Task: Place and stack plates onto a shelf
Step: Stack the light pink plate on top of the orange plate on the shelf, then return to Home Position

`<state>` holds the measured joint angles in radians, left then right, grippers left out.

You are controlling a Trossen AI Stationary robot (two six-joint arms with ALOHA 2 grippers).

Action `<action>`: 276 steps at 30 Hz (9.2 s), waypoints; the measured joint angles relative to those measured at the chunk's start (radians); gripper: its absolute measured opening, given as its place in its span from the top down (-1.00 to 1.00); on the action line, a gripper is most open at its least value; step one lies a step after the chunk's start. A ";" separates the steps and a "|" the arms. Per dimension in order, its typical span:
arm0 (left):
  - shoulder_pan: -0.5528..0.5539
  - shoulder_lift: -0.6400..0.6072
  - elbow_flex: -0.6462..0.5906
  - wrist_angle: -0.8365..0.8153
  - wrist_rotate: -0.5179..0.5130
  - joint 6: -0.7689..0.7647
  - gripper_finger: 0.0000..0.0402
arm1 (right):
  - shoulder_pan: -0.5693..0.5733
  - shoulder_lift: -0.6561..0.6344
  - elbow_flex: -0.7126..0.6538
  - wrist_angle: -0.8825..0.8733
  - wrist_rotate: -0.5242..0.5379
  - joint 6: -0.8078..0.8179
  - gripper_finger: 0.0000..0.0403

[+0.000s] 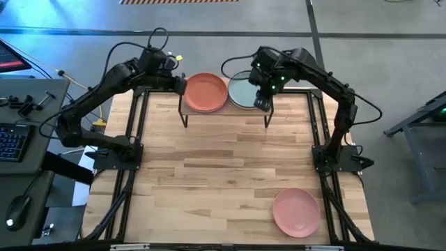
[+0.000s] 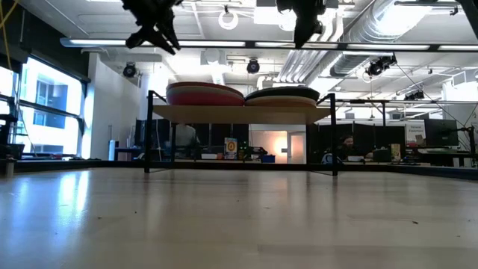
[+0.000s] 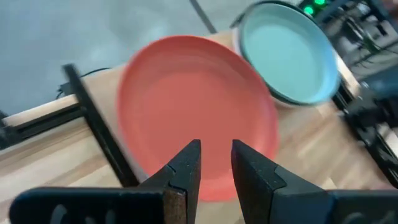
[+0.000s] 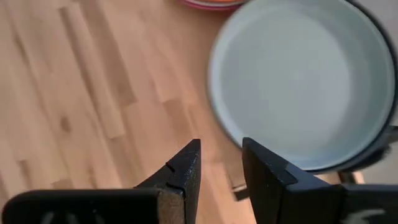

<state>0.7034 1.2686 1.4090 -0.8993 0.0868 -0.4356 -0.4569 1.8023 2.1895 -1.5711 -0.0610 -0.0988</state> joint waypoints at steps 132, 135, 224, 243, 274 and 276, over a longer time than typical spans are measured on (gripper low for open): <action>-0.391 -0.012 -0.120 -0.024 -0.075 0.074 0.61 | 0.831 -0.212 -0.877 0.492 0.175 0.812 1.00; -0.352 -0.013 -0.120 -0.024 -0.075 0.112 0.61 | 0.783 -0.212 -0.838 0.482 0.203 0.798 1.00; 0.146 -0.013 -0.014 0.276 -0.009 0.272 0.61 | -0.097 0.060 -0.451 1.142 0.000 0.433 0.71; 0.113 -0.116 -0.113 0.173 0.092 0.284 0.61 | -0.094 -0.022 -0.410 1.117 -0.269 0.346 0.58; -0.033 -1.066 -1.097 0.732 0.053 0.233 0.61 | 0.198 -0.798 -1.520 1.766 -0.029 0.359 0.58; -0.033 -1.096 -1.124 0.726 0.055 0.248 0.61 | 0.213 -0.829 -1.567 1.771 -0.015 0.366 0.58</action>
<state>0.6701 0.1729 0.2849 -0.1729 0.1414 -0.1874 -0.2439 0.9737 0.6221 0.1998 -0.0762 0.2673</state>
